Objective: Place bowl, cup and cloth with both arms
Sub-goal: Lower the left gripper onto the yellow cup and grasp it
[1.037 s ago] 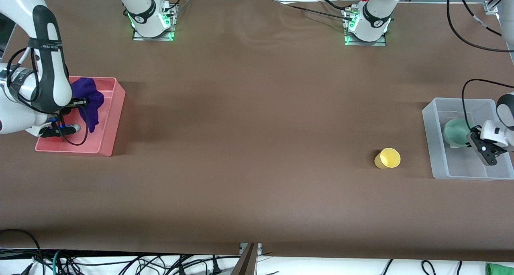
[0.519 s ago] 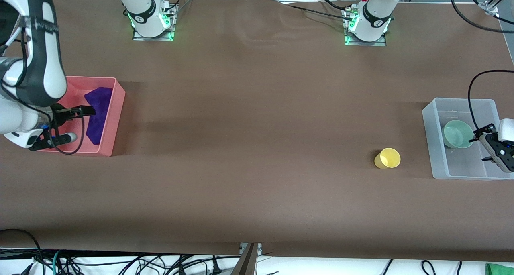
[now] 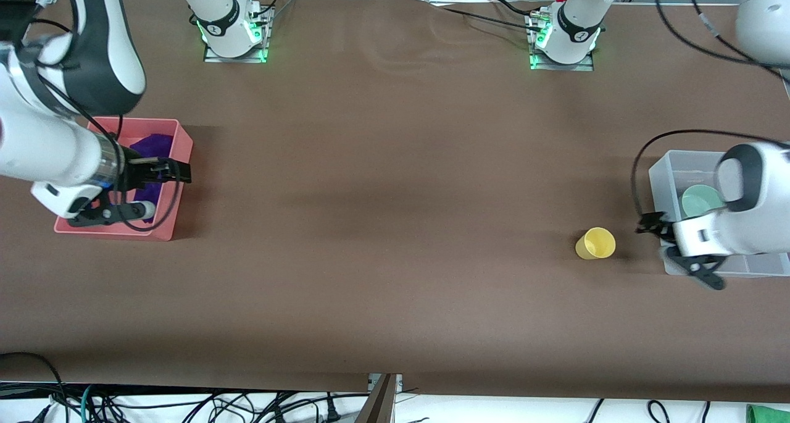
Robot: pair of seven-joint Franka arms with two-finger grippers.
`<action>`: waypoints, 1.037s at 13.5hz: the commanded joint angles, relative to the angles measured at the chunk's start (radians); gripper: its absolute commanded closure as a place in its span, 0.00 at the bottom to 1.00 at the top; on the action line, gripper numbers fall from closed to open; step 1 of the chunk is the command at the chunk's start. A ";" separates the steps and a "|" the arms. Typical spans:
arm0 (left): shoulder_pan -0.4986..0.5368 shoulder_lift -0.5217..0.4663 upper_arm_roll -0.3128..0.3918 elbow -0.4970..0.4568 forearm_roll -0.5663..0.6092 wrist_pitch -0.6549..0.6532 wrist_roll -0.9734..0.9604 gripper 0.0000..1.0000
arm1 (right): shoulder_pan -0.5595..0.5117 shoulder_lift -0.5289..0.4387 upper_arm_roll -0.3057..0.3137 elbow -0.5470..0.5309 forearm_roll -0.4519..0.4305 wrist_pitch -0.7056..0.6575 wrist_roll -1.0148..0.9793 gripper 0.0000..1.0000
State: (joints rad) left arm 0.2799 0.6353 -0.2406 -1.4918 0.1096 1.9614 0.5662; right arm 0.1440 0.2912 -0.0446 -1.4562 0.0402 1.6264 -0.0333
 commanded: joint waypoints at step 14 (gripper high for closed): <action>0.011 -0.077 0.027 -0.021 -0.025 -0.134 0.049 1.00 | -0.055 -0.173 -0.006 0.008 -0.049 -0.122 0.047 0.00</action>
State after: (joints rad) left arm 0.2771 0.6678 -0.2342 -1.4889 0.0939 1.9337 0.5556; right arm 0.0904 0.1265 -0.0560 -1.4415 -0.0182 1.5182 -0.0179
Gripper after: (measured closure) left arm 0.965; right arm 0.000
